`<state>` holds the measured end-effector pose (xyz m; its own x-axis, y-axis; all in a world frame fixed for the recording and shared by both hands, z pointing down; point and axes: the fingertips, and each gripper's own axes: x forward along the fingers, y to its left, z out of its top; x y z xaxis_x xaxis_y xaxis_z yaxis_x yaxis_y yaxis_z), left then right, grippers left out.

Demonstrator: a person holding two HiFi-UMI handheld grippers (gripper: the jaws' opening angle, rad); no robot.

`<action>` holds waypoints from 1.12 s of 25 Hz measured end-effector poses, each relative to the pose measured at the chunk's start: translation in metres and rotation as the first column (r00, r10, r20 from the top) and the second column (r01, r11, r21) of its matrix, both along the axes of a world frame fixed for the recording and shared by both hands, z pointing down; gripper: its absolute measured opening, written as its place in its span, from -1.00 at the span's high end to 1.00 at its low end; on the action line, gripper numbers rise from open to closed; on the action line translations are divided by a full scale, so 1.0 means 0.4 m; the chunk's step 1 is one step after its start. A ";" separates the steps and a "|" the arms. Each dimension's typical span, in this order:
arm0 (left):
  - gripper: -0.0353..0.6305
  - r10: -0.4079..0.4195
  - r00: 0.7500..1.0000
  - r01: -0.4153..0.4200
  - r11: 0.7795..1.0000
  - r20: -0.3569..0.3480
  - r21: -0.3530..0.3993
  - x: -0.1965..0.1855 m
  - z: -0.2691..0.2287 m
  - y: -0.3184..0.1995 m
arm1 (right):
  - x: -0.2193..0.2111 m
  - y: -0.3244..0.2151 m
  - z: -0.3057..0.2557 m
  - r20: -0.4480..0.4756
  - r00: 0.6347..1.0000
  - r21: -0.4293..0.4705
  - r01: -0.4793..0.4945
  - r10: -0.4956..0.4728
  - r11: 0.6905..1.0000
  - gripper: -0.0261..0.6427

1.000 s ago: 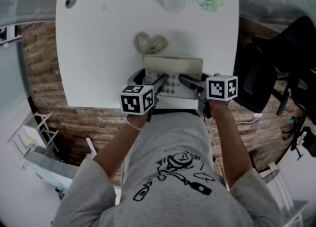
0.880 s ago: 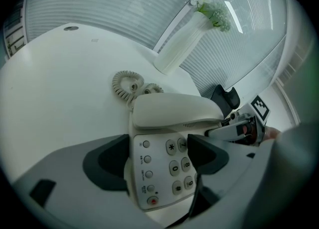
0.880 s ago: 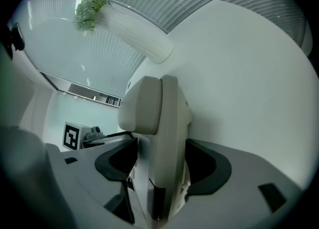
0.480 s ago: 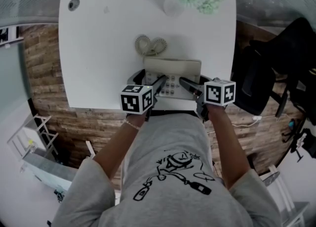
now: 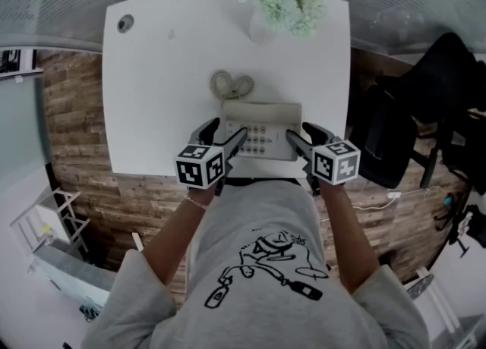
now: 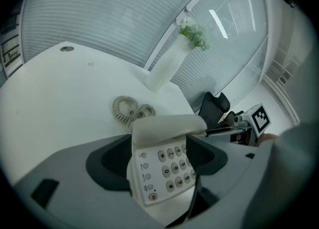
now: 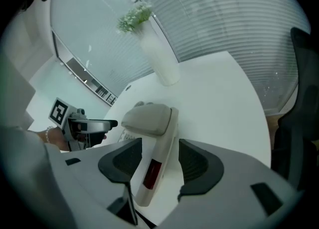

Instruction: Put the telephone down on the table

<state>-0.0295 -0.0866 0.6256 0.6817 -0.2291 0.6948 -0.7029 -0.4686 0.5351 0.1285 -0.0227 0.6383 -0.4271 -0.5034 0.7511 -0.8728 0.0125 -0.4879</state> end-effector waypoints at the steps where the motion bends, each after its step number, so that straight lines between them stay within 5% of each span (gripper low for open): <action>1: -0.12 -0.003 1.000 0.003 1.000 -0.018 0.020 0.001 -0.019 -0.009 | 0.003 -0.004 -0.015 -0.024 1.000 0.023 0.007 -0.006 1.000 0.21; 7: 0.16 0.064 0.991 -0.045 0.986 -0.116 0.161 0.047 -0.145 -0.027 | 0.020 -0.038 -0.124 -0.159 0.987 0.175 0.046 -0.018 0.984 0.40; 14: 0.52 0.156 0.967 -0.067 0.919 -0.202 0.390 0.102 -0.356 -0.021 | 0.000 -0.077 -0.320 -0.240 0.971 0.372 0.114 -0.023 0.921 0.62; 22: 0.82 0.226 0.936 -0.037 0.827 -0.271 0.562 0.147 -0.570 -0.011 | -0.055 -0.115 -0.559 -0.264 0.964 0.559 0.186 -0.039 0.808 0.75; 28: 0.88 0.248 0.921 -0.017 0.796 -0.300 0.605 0.168 -0.680 0.002 | -0.096 -0.130 -0.708 -0.246 0.968 0.647 0.206 -0.054 0.734 0.77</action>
